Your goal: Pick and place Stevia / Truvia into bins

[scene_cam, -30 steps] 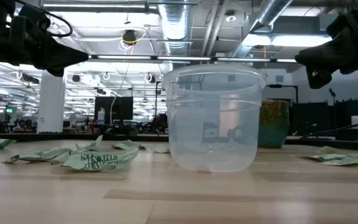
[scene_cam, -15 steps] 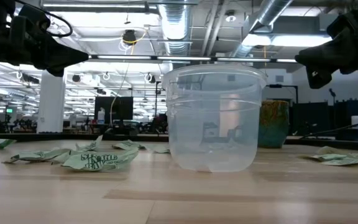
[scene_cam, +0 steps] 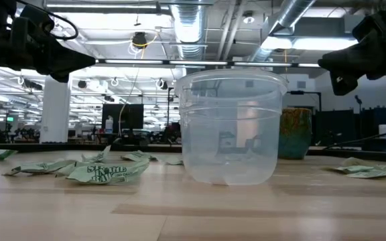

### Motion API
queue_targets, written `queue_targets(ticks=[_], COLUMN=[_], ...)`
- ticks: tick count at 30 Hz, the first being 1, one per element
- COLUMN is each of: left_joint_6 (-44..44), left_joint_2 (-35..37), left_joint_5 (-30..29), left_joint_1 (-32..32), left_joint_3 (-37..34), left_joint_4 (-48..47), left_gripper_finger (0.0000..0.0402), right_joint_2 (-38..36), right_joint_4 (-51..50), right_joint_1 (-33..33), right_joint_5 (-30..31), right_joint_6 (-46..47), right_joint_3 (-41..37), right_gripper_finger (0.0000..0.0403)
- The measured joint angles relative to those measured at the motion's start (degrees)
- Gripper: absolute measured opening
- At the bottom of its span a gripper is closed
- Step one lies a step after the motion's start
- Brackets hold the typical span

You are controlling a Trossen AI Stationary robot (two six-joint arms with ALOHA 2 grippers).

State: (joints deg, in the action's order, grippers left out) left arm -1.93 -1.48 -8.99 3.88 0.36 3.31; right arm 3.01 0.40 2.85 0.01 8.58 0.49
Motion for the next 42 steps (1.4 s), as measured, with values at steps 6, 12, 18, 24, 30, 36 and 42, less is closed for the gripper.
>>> queue_targets(ticks=[6,12,18,24,30,36,42], left_joint_6=[0.0,0.0,0.0,0.0,-0.1,-7.0,-18.6], left_joint_2=[0.0,0.0,0.0,0.0,0.0,0.0,0.0], left_joint_5=[0.0,0.0,0.0,0.0,0.0,-0.3,-4.0], left_joint_1=[0.0,0.0,0.0,0.0,0.0,0.0,0.0], left_joint_3=[0.0,0.0,0.0,0.0,0.0,0.0,0.0], left_joint_4=[0.0,0.0,0.0,0.0,0.0,0.0,0.9], left_gripper_finger=[0.0,0.0,0.0,0.0,0.0,0.0,0.0], right_joint_2=[0.0,0.0,0.0,0.0,0.0,0.0,2.5], right_joint_4=[0.0,0.4,15.3,32.8,42.5,34.3,20.6], right_joint_1=[0.0,0.0,0.0,0.0,0.0,0.0,0.0], right_joint_5=[0.0,0.5,8.0,9.1,9.1,5.8,5.1], right_joint_6=[0.0,-0.1,0.0,0.0,-0.1,-1.0,-0.2], right_joint_3=[0.0,0.0,0.0,0.0,0.2,6.1,14.1], right_gripper_finger=[0.0058,0.0058,0.0058,0.0058,0.0058,0.0058,0.0058])
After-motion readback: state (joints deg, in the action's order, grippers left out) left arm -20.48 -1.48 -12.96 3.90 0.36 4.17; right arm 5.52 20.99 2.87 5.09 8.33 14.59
